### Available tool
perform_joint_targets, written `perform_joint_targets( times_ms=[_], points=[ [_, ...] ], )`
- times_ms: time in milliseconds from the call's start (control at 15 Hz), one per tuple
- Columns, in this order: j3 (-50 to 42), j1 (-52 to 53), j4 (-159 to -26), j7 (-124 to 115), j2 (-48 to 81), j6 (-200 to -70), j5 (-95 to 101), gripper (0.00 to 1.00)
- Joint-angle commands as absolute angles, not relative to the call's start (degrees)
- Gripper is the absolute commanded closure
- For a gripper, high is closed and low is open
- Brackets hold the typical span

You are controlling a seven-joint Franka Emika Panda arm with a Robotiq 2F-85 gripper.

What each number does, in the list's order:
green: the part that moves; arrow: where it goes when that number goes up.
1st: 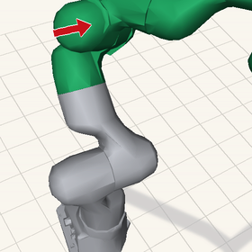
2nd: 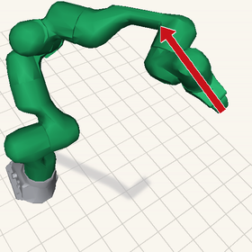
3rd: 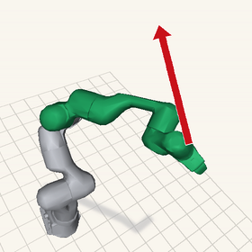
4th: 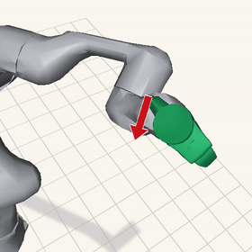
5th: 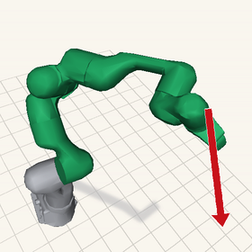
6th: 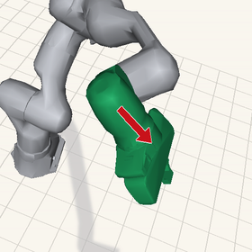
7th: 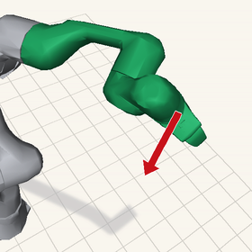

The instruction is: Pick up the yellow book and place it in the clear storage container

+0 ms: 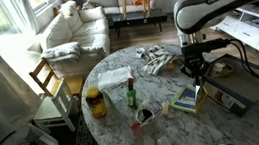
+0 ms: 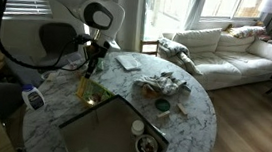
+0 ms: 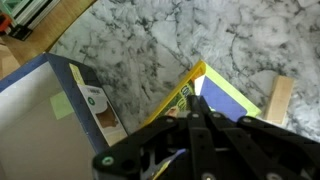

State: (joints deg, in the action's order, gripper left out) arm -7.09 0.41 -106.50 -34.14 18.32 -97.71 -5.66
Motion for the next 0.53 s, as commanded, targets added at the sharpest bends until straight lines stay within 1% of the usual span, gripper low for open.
perform_joint_targets(
  times_ms=[0, 467],
  points=[
    [-5.59, 1.65, -102.27, -29.65, 17.51, -95.31, 0.35, 1.0],
    [-2.31, 4.24, -90.98, -18.36, 15.64, -88.96, 11.51, 1.0]
  ],
)
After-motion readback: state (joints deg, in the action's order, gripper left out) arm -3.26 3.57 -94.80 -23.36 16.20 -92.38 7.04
